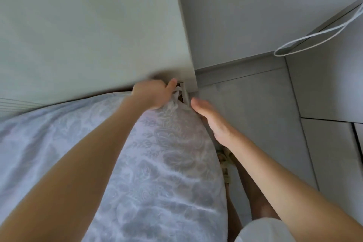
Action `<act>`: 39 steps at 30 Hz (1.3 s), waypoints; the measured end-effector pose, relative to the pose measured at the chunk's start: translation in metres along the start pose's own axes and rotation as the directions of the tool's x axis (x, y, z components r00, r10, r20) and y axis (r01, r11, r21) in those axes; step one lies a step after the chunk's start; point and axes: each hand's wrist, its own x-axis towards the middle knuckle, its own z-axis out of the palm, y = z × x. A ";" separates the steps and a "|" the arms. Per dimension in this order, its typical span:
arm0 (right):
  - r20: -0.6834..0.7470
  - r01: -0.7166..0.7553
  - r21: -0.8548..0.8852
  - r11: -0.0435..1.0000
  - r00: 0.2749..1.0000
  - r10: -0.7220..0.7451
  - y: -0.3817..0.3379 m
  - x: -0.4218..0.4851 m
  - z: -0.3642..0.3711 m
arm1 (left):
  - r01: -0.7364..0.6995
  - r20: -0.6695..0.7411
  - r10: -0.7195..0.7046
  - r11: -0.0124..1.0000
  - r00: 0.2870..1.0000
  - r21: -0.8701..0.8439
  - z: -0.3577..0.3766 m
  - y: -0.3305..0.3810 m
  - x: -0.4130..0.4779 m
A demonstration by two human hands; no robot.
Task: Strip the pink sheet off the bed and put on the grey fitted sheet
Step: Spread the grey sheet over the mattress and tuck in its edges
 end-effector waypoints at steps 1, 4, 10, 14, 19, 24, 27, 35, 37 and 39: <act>0.087 0.074 -0.052 0.996 0.994 -0.069 -0.006 0.002 0.002 | 0.006 -0.008 -0.006 1.000 1.000 0.000 0.001 0.001 0.002; 0.325 -0.010 -0.084 0.996 0.945 0.037 -0.018 0.016 0.022 | 0.025 -0.009 -0.025 1.000 1.000 0.003 0.001 0.000 0.005; 0.457 -0.187 0.061 0.981 0.879 0.139 -0.017 0.052 0.021 | -0.001 -0.076 -0.018 0.971 0.997 -0.238 0.001 -0.004 -0.001; 0.400 -0.240 0.074 0.968 0.896 0.192 -0.008 0.072 0.004 | -0.161 -0.383 -0.044 0.858 0.923 -0.487 0.016 -0.028 -0.031; 0.314 -0.278 0.057 0.959 0.917 0.247 -0.003 0.089 -0.010 | 0.122 -0.426 -0.237 0.952 0.873 -0.280 0.059 -0.106 -0.032; 0.048 -0.149 -0.242 0.959 0.985 0.165 -0.012 0.088 -0.011 | 0.291 -0.233 -0.350 0.923 0.907 -0.253 0.079 -0.150 -0.006; -0.231 -0.091 -0.594 0.800 0.971 -0.062 -0.025 0.072 0.000 | 0.323 -0.172 -0.368 0.915 0.914 -0.241 0.076 -0.148 0.006; 0.392 0.469 -0.882 -0.046 0.677 -0.623 -0.031 0.039 0.105 | 0.285 -0.419 -0.552 0.787 0.721 -0.547 0.064 -0.191 -0.034; 0.492 0.543 -0.839 -0.047 0.718 -0.492 -0.034 0.054 0.134 | 0.392 -0.424 -0.624 0.762 0.657 -0.515 0.070 -0.215 -0.045; 0.564 0.589 -0.807 -0.038 0.752 -0.341 -0.035 0.074 0.165 | 0.482 -0.346 -0.686 0.709 0.640 -0.514 0.078 -0.242 -0.049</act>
